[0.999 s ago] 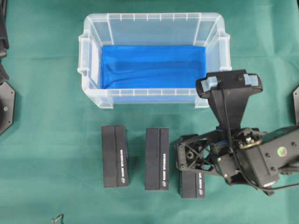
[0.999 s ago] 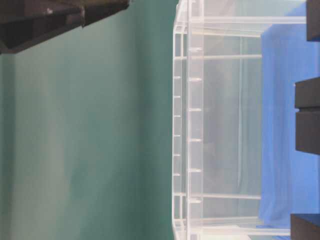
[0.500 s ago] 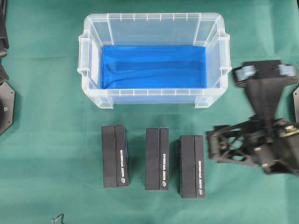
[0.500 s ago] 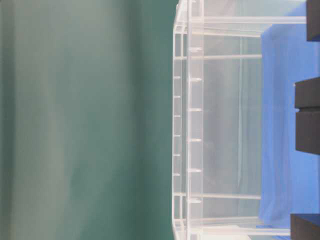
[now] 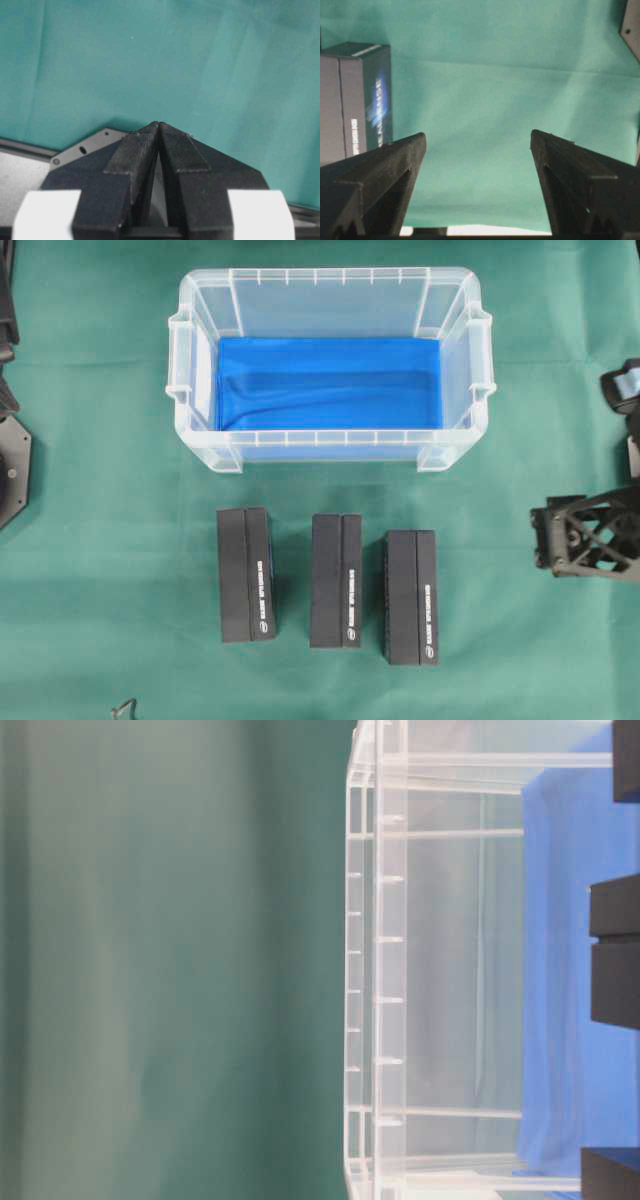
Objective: Take the box out of the case with the right arm.
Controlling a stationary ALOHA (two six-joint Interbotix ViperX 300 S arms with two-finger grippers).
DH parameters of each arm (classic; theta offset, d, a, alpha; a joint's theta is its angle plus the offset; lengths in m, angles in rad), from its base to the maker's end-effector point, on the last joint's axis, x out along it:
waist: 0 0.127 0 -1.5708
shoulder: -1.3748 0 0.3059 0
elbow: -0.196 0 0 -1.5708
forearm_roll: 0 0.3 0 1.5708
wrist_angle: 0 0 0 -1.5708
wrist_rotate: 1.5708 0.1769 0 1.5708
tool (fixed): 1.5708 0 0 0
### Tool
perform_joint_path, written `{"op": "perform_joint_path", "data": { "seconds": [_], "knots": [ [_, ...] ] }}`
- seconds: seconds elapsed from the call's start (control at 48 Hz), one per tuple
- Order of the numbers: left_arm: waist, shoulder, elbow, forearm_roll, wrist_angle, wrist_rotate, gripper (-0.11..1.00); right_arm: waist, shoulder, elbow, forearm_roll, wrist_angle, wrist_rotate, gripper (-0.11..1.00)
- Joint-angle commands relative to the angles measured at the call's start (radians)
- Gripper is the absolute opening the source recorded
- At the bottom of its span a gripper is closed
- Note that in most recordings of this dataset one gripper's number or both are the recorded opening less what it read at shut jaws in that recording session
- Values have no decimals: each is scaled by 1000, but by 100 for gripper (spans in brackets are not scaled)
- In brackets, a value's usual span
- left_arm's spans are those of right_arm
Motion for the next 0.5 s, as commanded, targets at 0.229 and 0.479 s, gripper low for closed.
{"op": "perform_joint_path", "data": {
  "seconds": [0.229, 0.479],
  "knots": [
    [3, -2, -12, 3, -5, -2, 11, -74, -67, 34, -31, 6, -77, 89],
    [2, 0, -12, 3, -5, 0, 11, -256, -146, 92, -31, 2, -265, 89]
  ]
}}
